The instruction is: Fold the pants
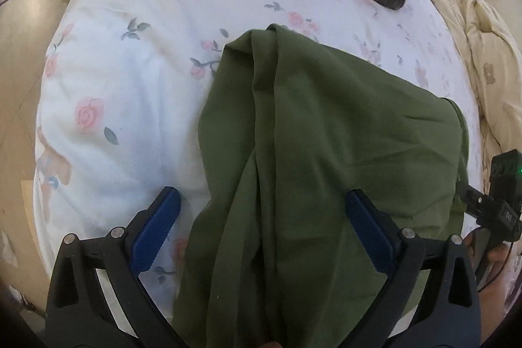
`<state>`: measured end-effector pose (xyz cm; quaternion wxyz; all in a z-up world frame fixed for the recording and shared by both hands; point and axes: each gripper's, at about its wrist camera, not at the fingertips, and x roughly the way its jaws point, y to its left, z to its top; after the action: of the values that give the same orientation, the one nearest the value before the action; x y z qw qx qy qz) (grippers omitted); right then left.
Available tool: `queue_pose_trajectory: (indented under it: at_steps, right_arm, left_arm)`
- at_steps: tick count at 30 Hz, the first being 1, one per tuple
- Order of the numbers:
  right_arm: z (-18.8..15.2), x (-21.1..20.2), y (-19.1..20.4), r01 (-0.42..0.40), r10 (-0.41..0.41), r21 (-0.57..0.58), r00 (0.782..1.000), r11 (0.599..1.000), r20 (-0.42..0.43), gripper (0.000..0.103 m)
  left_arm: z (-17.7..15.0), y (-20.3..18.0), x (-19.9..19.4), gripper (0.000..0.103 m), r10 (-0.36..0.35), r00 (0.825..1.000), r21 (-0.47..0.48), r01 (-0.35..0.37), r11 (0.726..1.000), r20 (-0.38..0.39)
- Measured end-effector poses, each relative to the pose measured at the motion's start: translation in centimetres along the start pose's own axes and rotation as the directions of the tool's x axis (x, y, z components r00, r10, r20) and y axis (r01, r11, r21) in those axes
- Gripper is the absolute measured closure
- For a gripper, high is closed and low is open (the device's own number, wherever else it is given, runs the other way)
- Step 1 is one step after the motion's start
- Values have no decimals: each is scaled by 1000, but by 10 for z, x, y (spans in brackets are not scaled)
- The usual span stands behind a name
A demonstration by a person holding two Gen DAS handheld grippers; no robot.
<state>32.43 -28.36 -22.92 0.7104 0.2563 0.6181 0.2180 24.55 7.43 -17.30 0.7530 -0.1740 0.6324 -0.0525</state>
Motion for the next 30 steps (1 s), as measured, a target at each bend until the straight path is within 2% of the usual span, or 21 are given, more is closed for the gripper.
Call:
queue_pose_trajectory:
  at_steps: [3, 5, 7, 10, 12, 15, 17, 18, 19, 20, 22, 23, 24, 25, 26, 30]
  right_arm:
    - [1, -1, -3, -57, 57, 18, 998, 998, -7, 6]
    - [1, -6, -2, -81, 81, 16, 997, 997, -2, 6]
    - [2, -18, 1, -92, 91, 9, 995, 996, 49, 6]
    - [3, -17, 3, -158, 158, 16, 987, 987, 39, 6]
    - [3, -2, 8, -120, 120, -7, 993, 993, -19, 6]
    - [-6, 24, 18, -64, 56, -73, 994, 995, -99, 6]
    - [-11, 30, 28, -27, 14, -137, 995, 990, -98, 6]
    - [-12, 33, 30, -10, -4, -150, 995, 989, -97, 7]
    - [-12, 34, 31, -2, -13, -151, 995, 989, -94, 9]
    - [-13, 34, 33, 11, -24, -148, 996, 989, -86, 22]
    - [-18, 35, 43, 20, -36, -168, 995, 986, -91, 45]
    - [-20, 33, 47, 39, -55, -175, 995, 984, -86, 53]
    - [-26, 33, 55, 59, -75, -189, 994, 980, -76, 58]
    - [-26, 32, 58, 64, -79, -199, 995, 978, -69, 66]
    - [-27, 29, 61, 71, -84, -202, 995, 977, -57, 74]
    - [-34, 3, 71, 21, -21, -191, 1000, 981, 5, 80]
  left_arm:
    - [0, -3, 1, 3, 9, 1000, 6, -9, 1000, -5]
    - [1, -5, -1, 4, -9, 1000, 4, 9, 1000, -15]
    - [2, -2, -1, 4, -20, 1000, -11, 20, 1000, -16]
    - [4, 0, 0, 5, -48, 999, -43, 48, 998, -7]
    - [5, -3, 0, 11, -76, 997, -40, 76, 996, -10]
    - [5, -10, 3, 12, -88, 995, -26, 87, 996, -45]
    - [5, -12, 9, 13, -85, 995, -21, 84, 996, -58]
    - [5, -14, 11, 19, -88, 995, -19, 87, 996, -51]
    - [4, -16, 12, 32, -100, 994, -9, 100, 995, -48]
    - [2, -16, 10, 40, -112, 993, -1, 112, 994, -47]
    - [-1, -22, 9, 71, -115, 992, 20, 116, 993, -50]
    - [-2, -24, 8, 76, -108, 993, 27, 109, 994, -46]
    - [-3, -25, 7, 84, -106, 994, 24, 107, 994, -38]
    - [-3, -26, 3, 90, -105, 994, 20, 105, 994, -31]
    - [-4, -26, -1, 92, -109, 994, 26, 110, 994, -23]
    - [-7, -31, -33, 94, -145, 989, 48, 144, 988, 35]
